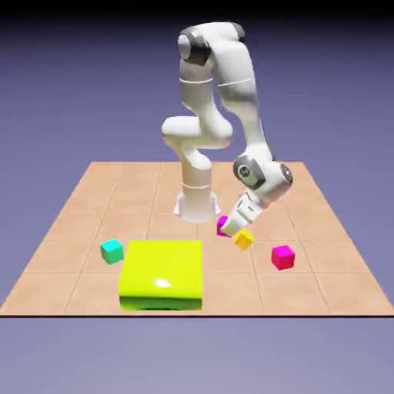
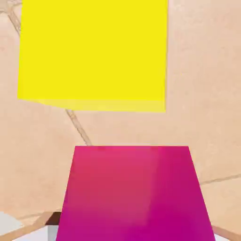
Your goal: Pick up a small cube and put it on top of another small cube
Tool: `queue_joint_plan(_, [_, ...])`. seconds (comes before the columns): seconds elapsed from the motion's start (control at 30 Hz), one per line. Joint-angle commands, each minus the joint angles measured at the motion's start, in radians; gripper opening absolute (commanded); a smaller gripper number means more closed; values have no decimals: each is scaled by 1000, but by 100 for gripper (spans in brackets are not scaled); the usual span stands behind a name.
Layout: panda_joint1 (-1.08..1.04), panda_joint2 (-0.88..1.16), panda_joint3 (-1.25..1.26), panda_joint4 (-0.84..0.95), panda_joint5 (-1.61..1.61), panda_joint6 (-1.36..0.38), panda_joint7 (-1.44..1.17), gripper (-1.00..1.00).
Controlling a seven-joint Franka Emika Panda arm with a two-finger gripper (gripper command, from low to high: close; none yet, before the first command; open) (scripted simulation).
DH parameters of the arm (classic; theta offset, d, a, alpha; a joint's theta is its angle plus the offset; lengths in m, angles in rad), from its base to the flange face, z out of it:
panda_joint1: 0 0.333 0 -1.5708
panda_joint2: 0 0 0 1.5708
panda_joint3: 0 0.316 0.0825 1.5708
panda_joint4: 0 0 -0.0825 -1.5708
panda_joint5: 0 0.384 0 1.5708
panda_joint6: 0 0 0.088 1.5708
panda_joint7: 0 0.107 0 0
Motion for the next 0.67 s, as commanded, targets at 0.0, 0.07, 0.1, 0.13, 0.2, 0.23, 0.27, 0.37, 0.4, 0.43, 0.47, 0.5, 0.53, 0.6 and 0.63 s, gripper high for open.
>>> queue_joint_plan(0.0, [14,23,17,36,-44,-22,-24,-100])
queue_joint_plan(0.07, [44,69,52,109,-126,-65,-75,-100])
queue_joint_plan(0.1, [59,91,69,145,-166,-87,-101,-100])
queue_joint_plan(0.13, [74,114,86,181,-207,-108,-126,-100])
queue_joint_plan(0.2, [104,160,121,254,-288,-152,-178,-100])
queue_joint_plan(0.23, [120,183,138,290,-329,-174,-203,-100])
queue_joint_plan(0.27, [135,205,155,326,-370,-195,-229,-100])
queue_joint_plan(0.37, [159,243,183,385,-436,-231,-271,-100])
queue_joint_plan(0.4, [167,276,152,384,-479,-222,-247,-100])
queue_joint_plan(0.43, [175,310,121,382,-523,-214,-223,-100])
queue_joint_plan(0.47, [184,343,90,381,-566,-205,-199,-100])
queue_joint_plan(0.5, [192,377,59,379,-609,-196,-175,-100])
queue_joint_plan(0.53, [195,391,46,379,-628,-193,-165,-100])
queue_joint_plan(0.6, [195,391,46,379,-628,-193,-165,100])
queue_joint_plan(0.63, [187,358,77,380,-585,-201,-188,100])
